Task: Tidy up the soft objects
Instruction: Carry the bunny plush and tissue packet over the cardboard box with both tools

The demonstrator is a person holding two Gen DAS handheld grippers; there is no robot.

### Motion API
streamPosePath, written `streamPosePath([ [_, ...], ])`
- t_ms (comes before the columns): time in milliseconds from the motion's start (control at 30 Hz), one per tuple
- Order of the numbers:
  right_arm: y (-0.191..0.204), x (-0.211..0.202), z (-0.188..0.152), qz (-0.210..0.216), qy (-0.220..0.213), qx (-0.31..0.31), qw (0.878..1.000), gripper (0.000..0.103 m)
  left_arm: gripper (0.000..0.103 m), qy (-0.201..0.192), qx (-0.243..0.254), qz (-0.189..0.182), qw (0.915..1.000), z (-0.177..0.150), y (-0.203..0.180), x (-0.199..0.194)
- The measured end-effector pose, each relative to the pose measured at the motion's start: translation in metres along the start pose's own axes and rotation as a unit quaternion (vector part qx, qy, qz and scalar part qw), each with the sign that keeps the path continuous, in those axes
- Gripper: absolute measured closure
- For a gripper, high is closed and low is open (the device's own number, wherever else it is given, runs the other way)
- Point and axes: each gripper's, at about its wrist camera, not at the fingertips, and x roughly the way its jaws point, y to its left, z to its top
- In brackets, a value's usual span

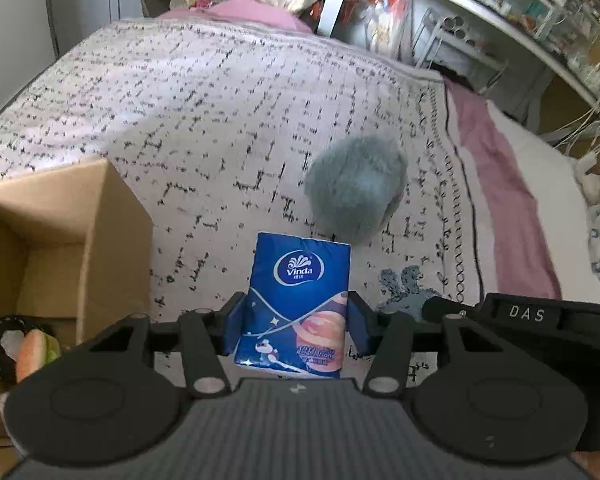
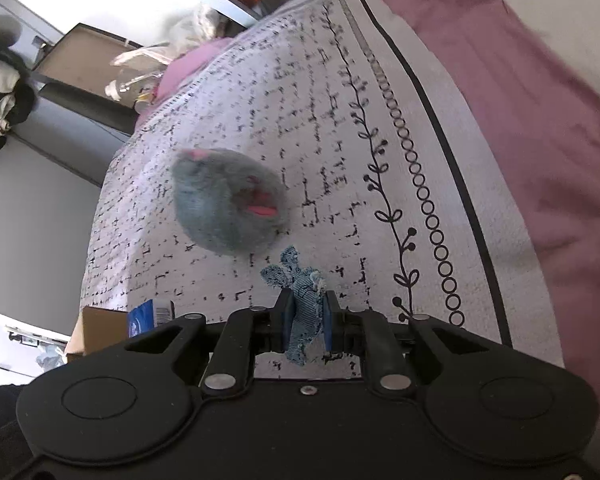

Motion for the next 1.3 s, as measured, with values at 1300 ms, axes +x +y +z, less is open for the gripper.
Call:
streamPosePath([
  [1300,0.122,-0.097,-0.070,-0.027,-0.084,-0.145,0.985,0.088,0.051,-0.101,-0.012,-0.044,0.9938,-0.024,0.089,-0.123],
])
